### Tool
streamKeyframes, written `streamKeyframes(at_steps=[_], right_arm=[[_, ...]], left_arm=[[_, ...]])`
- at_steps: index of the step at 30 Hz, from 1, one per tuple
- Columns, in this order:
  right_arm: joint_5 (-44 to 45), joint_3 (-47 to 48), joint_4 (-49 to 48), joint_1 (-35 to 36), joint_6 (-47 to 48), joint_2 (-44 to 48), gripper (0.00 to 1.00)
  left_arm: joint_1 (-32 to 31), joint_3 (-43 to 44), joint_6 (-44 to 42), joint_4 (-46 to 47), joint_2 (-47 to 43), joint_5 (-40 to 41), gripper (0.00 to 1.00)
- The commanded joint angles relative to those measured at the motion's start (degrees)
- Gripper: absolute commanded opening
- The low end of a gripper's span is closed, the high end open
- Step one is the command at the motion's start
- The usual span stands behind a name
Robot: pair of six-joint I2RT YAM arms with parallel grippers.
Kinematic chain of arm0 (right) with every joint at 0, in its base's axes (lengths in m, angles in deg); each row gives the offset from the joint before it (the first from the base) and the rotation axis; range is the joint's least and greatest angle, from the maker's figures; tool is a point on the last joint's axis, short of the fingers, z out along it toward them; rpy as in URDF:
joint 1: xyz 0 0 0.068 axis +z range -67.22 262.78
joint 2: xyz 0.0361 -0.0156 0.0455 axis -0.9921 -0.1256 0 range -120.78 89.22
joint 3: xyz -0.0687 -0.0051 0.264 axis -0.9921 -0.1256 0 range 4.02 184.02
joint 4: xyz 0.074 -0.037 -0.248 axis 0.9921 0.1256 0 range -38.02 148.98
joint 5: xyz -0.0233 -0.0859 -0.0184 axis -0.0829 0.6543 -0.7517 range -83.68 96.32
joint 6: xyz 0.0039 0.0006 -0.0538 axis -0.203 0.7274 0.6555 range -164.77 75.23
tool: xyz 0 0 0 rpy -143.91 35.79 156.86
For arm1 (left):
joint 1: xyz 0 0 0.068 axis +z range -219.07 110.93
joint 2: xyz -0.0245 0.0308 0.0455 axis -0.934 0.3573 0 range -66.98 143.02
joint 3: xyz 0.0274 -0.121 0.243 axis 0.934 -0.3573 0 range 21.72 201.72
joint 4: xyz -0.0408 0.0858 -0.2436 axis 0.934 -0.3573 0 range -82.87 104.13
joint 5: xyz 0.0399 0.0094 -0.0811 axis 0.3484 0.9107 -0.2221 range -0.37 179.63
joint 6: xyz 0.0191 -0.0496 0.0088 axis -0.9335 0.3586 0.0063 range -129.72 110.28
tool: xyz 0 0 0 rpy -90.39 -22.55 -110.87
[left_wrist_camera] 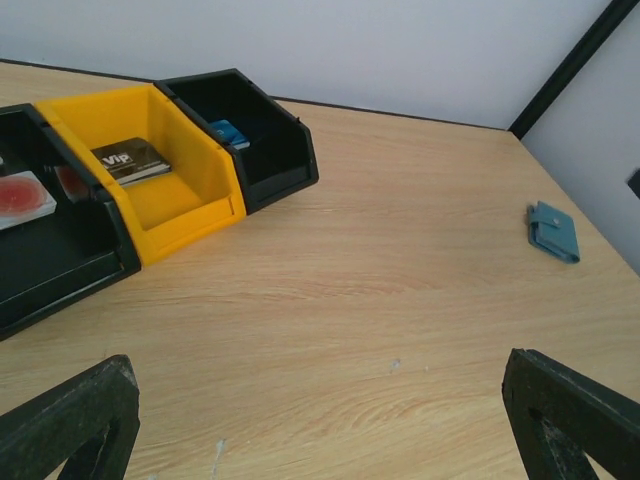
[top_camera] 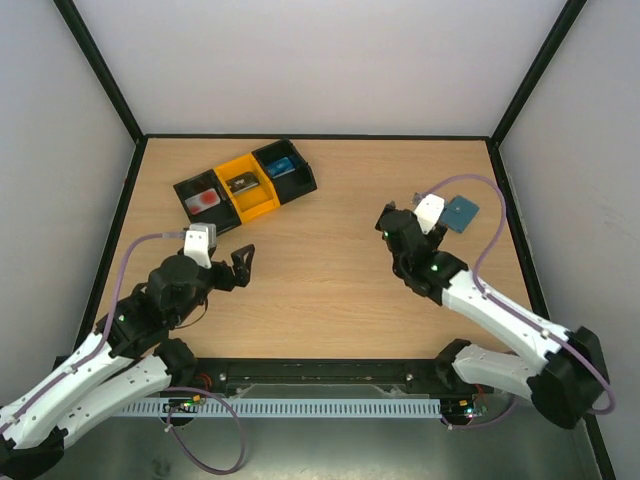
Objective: Take the credit cards out of the card holder
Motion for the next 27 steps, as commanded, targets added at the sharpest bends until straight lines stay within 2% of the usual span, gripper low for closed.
streamKeyframes(at_steps=[1,3,4,11,13,16,21,27], right_arm=[[4.0,3.5,-4.4,-6.5,6.1,-8.7,0.98],[2.5,5.0,-4.5,-9.5,8.0,-13.6,1.00],[2.0,6.0,-3.9,-10.9,8.3,-16.0,0.98],[-1.9,10.6,-2.7,-20.1,10.5,-29.6,0.64],[-1.7,11.3,-2.7,-22.5,11.2,-32.7,0.60],[-2.7,12.7,-2.8,-27.0,12.4,-36.7,0.58],[-9.5,15.5,-4.0,-33.4,14.3,-42.3,0.57],[-13.5,22.6,-2.5,-40.1,12.2,-48.5,0.56]], left_arm=[[-0.2,-2.1,-3.7,2.6,-3.5,-1.6,1.00],[-0.3,-2.0,-4.5,2.2,-3.9,-2.0,1.00],[-0.3,-1.9,-4.6,1.8,-3.8,-1.8,1.00],[-0.3,-1.9,-5.1,-0.8,-2.5,-0.6,1.00],[-0.2,-1.9,-5.1,-0.7,-2.5,-0.6,1.00],[-0.3,-2.1,-5.0,-0.8,-2.8,0.1,1.00],[-0.3,-2.3,-4.9,-0.9,-3.6,0.7,1.00],[-0.3,-2.5,-4.7,-0.9,-4.3,1.5,1.00]])
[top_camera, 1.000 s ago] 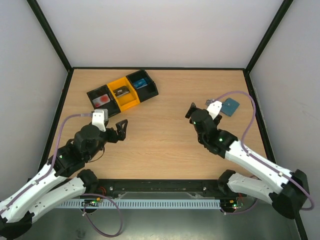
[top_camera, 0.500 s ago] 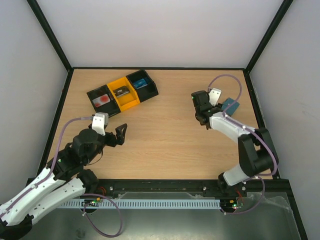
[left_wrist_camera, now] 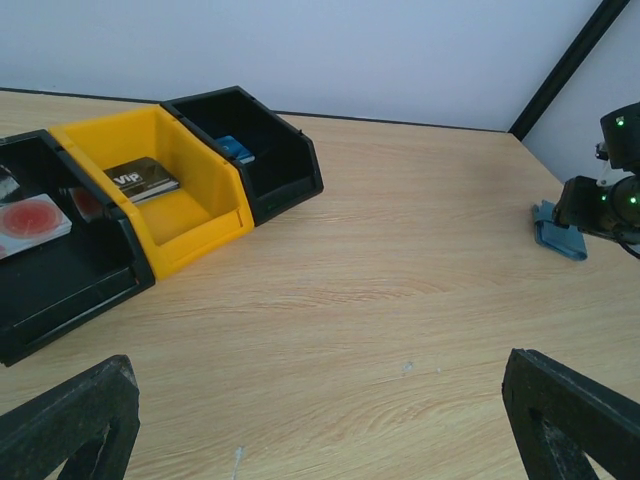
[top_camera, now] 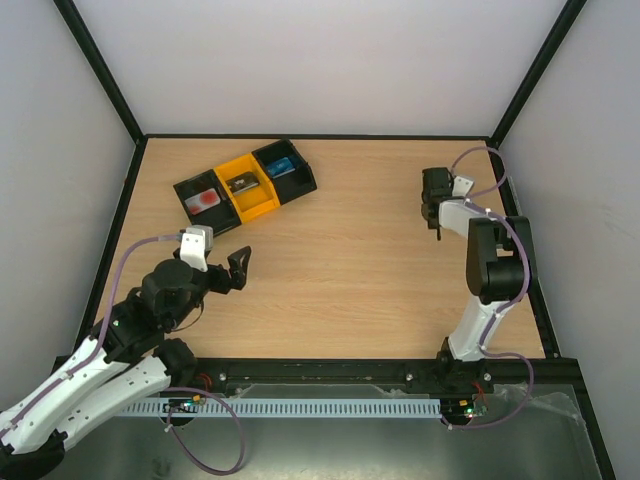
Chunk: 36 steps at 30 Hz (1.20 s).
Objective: Take the credit cards out of the card holder
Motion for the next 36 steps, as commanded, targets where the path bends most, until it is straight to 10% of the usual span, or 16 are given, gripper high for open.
streamKeyframes(at_steps=[1,36], right_arm=[[-4.7,6.5,1.4,-4.0,-1.3,-4.2,0.55],[-23.8,10.8,6.9,-5.5,1.4,-11.3,0.55]], left_arm=[[-0.3,-0.6,-0.5,-0.3,-0.6,1.5,1.00],[-0.3,-1.3,0.0,-0.2,-0.3,2.6,1.00]])
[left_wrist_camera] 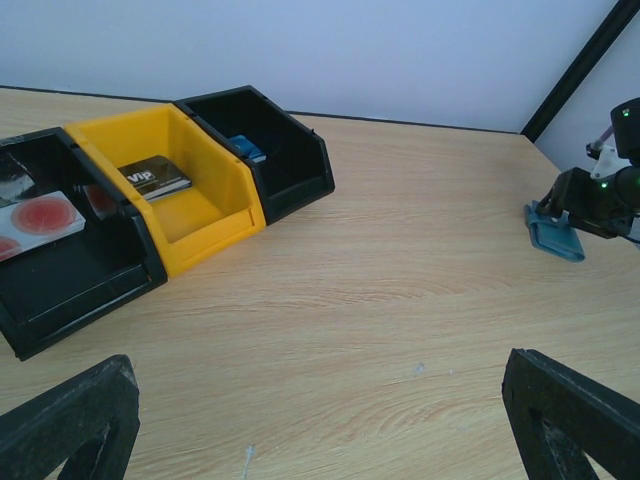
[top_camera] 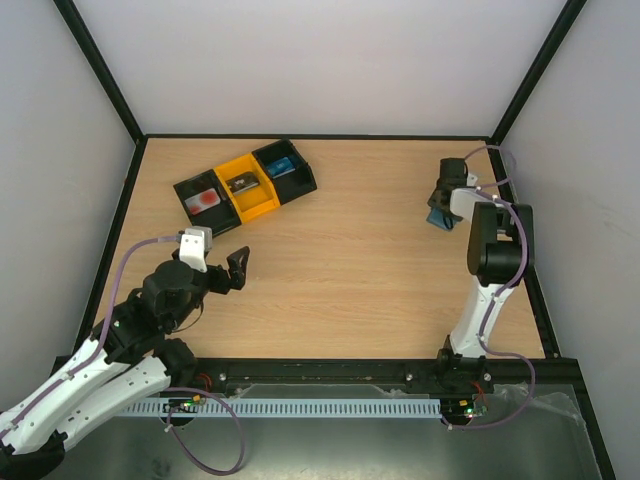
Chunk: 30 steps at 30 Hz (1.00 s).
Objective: Take the credit cards out of the card holder
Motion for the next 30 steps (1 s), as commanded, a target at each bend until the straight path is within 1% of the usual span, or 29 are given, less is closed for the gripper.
streamKeyframes(at_steps=[1,10,16,21,27,30], right_arm=[[-3.9,-1.3,6.0,3.5,1.2,-0.3,0.55],[-5.6,-6.4,6.9,11.5,2.3,3.6,0.55],[-6.6,-11.1,6.2,18.1,2.2,7.0,0.54],[-9.3,-16.2,4.4,22.9,1.1,9.9,0.54],[-11.9,-21.5,2.4,30.4,-1.3,12.6,0.53],[-12.7,-23.1,1.3,35.7,-2.9,13.7,0.53]], left_arm=[[-0.3,-0.6,0.0,-0.2,0.4,1.2,1.00],[-0.3,-0.5,0.0,-0.2,0.1,0.5,1.00],[-0.3,-0.6,-0.2,0.1,0.6,0.2,1.00],[-0.3,-0.6,-0.1,0.0,1.3,0.6,1.00],[-0.2,-0.5,0.2,-0.3,1.9,1.0,1.00],[-0.3,-0.4,0.4,-0.3,1.9,1.5,1.00]])
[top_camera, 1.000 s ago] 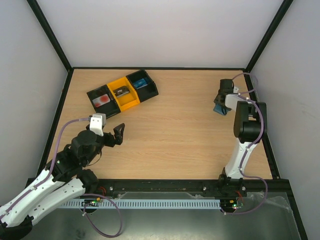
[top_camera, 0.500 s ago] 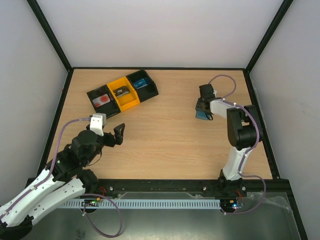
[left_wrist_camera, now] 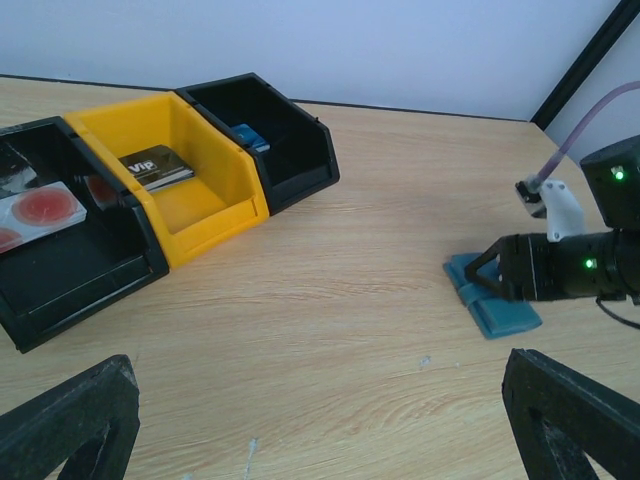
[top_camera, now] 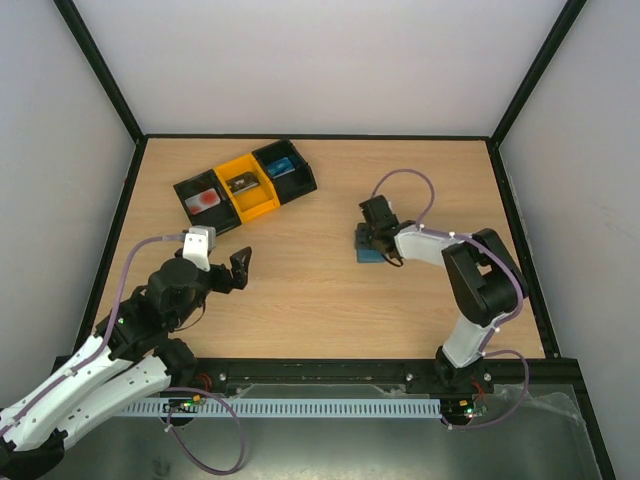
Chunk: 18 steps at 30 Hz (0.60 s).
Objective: Take the credit cards out of the card holder
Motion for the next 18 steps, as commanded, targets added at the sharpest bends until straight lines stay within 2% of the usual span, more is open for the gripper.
streamKeyframes(at_steps=[1,8,13,18], right_arm=[[-6.2,-4.1,4.6,8.6,-3.8,-0.5,0.53],[-7.9,-3.6,4.4,18.3,-6.5,0.4,0.52],[-9.8,-2.7,5.4,19.4,-6.4,3.9,0.52],[-7.7,-3.1,6.9,19.4,-5.5,8.8,0.52]], left_arm=[[-0.3,-0.5,0.1,-0.2,0.2,1.5,1.00],[-0.2,-0.2,0.2,-0.5,0.7,1.6,1.00],[-0.3,-0.3,0.1,-0.3,0.6,1.5,1.00],[-0.3,-0.3,0.0,-0.1,1.3,1.2,1.00]])
